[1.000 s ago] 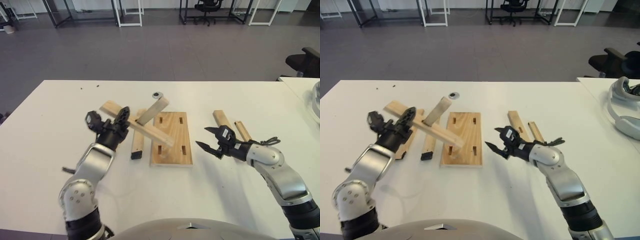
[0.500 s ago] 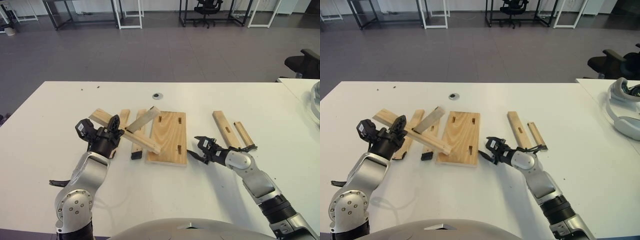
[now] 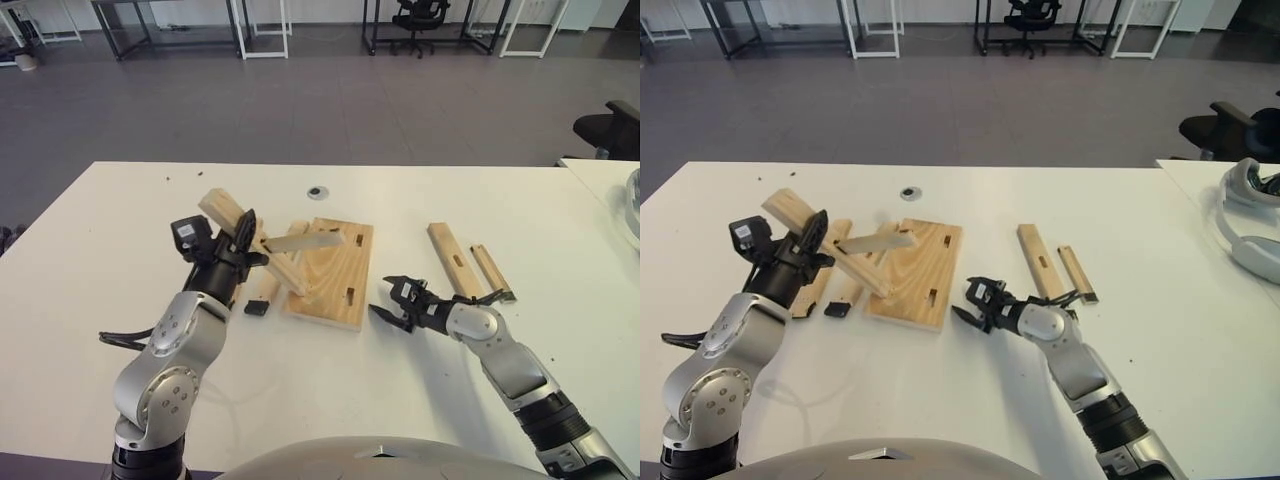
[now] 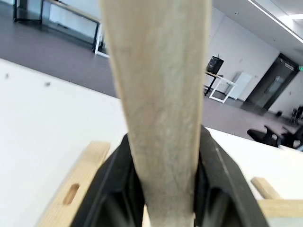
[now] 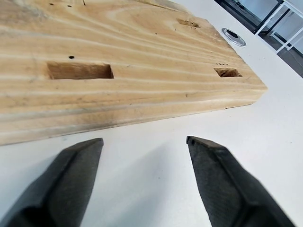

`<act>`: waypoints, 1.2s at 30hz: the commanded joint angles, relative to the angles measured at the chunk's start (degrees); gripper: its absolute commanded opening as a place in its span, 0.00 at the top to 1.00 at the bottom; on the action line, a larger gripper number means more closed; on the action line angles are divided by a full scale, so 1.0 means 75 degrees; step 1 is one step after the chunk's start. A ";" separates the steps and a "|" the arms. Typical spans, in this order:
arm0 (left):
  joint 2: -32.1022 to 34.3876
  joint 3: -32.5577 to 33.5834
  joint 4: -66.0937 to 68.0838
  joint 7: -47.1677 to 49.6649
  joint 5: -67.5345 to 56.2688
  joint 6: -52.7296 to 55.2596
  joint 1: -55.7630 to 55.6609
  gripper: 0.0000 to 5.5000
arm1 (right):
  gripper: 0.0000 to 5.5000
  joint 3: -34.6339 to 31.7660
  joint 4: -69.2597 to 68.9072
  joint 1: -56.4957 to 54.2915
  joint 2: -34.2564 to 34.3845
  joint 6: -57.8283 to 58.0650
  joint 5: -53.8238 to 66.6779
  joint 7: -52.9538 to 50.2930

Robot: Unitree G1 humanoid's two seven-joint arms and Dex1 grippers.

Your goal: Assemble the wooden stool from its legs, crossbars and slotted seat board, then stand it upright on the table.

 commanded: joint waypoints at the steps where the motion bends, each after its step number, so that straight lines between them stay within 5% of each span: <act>1: 0.0613 -0.0616 0.0445 -0.0308 0.1162 0.0531 0.0159 0.81 | 0.40 0.0089 -0.0301 0.0040 -0.0083 0.0238 -0.0208 0.0040; 13: 0.0045 -0.1517 0.0322 -0.0627 0.2088 0.0555 -0.0192 0.81 | 0.40 -0.0117 -0.0416 -0.0040 -0.0073 0.0307 -0.0405 -0.0107; 15: -0.0169 -0.1294 0.0223 -0.0734 0.2019 0.0322 -0.0313 0.81 | 0.40 -0.0211 -0.0349 -0.0129 -0.0035 0.0270 -0.0408 -0.0170; 20: -0.0742 -0.0563 -0.0161 -0.1398 0.0741 0.0085 -0.0270 0.63 | 0.40 -0.0475 -0.0176 -0.0327 0.0055 0.0203 -0.0382 -0.0351; 27: -0.0410 0.0360 -0.0573 -0.1839 -0.2135 0.0908 -0.0105 0.41 | 0.40 -0.1311 0.0076 -0.0625 0.0049 0.0497 -0.0260 -0.0757; 30: 0.0161 0.0628 -0.0924 -0.2141 -0.2942 0.1033 -0.0354 0.32 | 0.40 -0.1775 0.0202 -0.0950 0.0030 0.0493 -0.0096 -0.0898; 36: 0.1541 0.2952 0.0120 -0.1848 -0.4899 -0.0166 -0.2675 0.29 | 0.40 -0.2536 0.0625 -0.1405 0.0130 0.0349 0.0098 -0.1456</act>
